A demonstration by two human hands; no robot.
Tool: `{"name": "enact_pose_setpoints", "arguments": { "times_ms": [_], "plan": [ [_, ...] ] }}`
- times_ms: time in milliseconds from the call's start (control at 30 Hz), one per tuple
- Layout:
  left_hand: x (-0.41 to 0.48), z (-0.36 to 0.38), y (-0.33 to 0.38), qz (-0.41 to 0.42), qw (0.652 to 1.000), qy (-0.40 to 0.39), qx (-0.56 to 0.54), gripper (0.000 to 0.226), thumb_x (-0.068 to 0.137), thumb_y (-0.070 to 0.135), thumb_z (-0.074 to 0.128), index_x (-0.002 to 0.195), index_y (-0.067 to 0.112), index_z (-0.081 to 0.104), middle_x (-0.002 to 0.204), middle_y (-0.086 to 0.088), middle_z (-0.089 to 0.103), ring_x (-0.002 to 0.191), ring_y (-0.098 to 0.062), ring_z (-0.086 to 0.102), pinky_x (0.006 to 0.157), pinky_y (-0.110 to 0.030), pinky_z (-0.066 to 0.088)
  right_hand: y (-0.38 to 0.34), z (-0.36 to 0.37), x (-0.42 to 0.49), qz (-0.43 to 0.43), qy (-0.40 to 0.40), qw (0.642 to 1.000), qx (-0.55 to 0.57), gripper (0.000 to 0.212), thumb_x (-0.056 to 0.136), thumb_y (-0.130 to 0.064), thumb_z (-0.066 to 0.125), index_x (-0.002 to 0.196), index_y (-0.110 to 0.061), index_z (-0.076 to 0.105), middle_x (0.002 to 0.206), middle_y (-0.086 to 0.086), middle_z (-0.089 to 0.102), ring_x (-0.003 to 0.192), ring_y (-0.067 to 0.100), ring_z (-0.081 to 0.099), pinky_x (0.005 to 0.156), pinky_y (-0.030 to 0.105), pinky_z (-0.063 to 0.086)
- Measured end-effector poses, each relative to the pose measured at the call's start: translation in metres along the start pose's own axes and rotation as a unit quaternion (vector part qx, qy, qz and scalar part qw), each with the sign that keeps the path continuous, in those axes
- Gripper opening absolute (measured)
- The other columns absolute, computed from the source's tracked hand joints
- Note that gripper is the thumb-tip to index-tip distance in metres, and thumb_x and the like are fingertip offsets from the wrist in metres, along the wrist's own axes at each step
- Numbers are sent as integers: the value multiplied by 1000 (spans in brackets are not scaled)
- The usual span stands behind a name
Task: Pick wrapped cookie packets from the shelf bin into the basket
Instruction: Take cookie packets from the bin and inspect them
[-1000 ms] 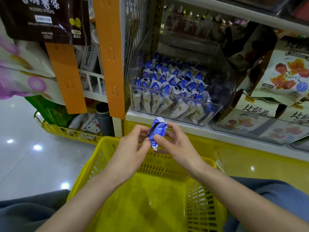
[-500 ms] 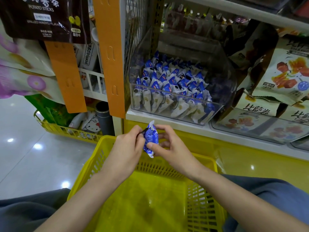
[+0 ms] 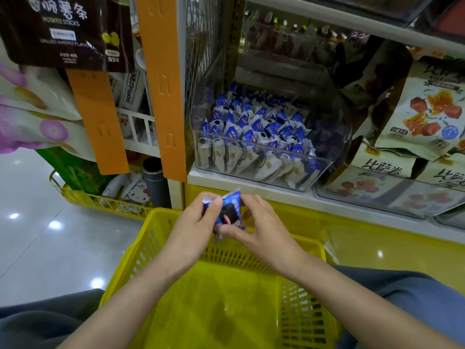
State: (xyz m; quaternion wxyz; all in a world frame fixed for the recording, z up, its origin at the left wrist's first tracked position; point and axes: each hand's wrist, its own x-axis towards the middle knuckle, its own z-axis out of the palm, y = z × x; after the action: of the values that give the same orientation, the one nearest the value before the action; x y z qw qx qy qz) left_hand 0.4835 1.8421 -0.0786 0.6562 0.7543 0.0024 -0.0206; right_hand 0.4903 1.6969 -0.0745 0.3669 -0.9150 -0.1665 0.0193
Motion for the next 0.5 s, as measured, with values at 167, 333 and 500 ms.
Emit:
{"name": "enact_pose_setpoints", "arguments": {
  "times_ms": [167, 333, 500],
  "plan": [
    [2, 2, 6, -76, 981, 3, -178, 24, 97, 30, 37, 94, 20, 59, 80, 1, 73, 75, -10, 68, 63, -26, 55, -2, -7, 3, -6, 26, 996, 83, 43, 77, -31, 72, 116, -27, 55, 106, -10, 62, 91, -1, 55, 79, 10, 41],
    [4, 0, 9, -152, 942, -36, -297, 36, 97, 36, 34, 112, 16, 59, 99, -10, 72, 86, -18, 69, 69, -28, 57, -5, 1, -3, -46, 87, 993, 71, 38, 73, -32, 75, 99, -37, 48, 94, -17, 54, 86, -12, 50, 70, 1, 36],
    [1, 0, 11, -126, 941, -94, -299, 51, 82, 42, 49, 119, 9, 57, 106, -11, 70, 93, -19, 67, 83, -27, 53, -8, -1, -3, -65, 88, 990, 84, 40, 70, -34, 76, 94, -42, 45, 96, -15, 57, 84, -3, 53, 71, 6, 39]
  ]
}}
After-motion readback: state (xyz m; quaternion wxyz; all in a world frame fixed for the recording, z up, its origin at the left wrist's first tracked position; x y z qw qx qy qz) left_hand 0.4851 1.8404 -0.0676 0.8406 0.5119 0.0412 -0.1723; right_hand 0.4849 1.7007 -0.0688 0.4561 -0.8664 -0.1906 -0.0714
